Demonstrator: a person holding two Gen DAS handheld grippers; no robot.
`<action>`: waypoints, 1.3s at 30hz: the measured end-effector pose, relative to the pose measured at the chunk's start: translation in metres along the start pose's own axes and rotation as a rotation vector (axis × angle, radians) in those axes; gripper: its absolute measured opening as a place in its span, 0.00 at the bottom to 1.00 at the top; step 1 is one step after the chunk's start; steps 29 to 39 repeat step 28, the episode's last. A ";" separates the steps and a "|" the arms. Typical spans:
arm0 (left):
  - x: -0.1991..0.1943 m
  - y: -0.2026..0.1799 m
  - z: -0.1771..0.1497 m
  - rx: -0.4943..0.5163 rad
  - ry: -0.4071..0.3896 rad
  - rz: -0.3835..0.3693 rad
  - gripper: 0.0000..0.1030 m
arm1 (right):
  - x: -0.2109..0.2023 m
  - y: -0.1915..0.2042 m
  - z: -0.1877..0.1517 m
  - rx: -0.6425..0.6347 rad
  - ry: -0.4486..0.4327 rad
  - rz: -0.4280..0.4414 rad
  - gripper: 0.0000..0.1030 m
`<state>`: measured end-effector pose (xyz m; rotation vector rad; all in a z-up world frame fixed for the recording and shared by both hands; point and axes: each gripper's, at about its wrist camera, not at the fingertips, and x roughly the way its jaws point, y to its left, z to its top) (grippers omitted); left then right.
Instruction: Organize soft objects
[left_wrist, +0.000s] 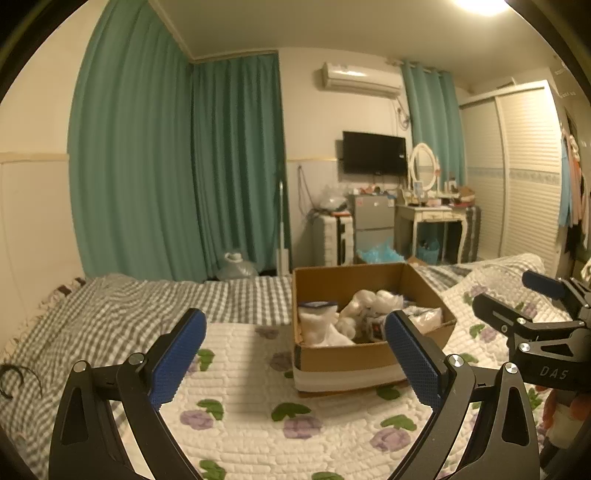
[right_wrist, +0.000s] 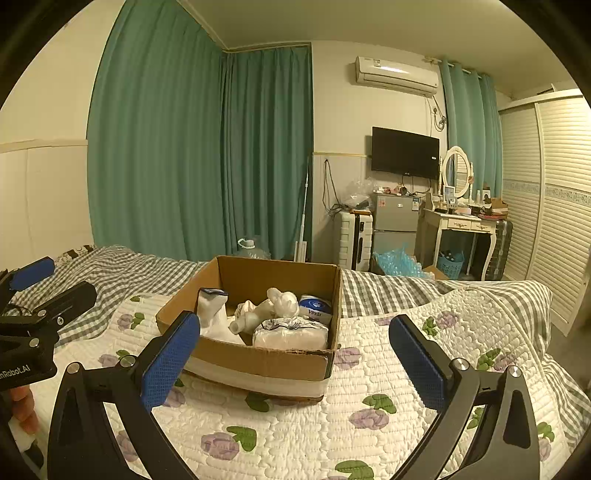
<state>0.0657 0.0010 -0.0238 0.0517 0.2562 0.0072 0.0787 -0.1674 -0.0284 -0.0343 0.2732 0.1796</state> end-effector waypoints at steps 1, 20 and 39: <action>0.000 0.001 0.000 0.001 0.000 -0.001 0.96 | 0.000 0.000 0.000 0.000 0.000 0.000 1.00; 0.001 0.003 0.000 -0.005 0.007 0.001 0.96 | 0.003 -0.001 -0.002 0.000 0.013 0.008 1.00; -0.001 0.002 0.000 -0.003 0.006 0.002 0.96 | 0.004 -0.001 -0.003 -0.001 0.017 0.008 1.00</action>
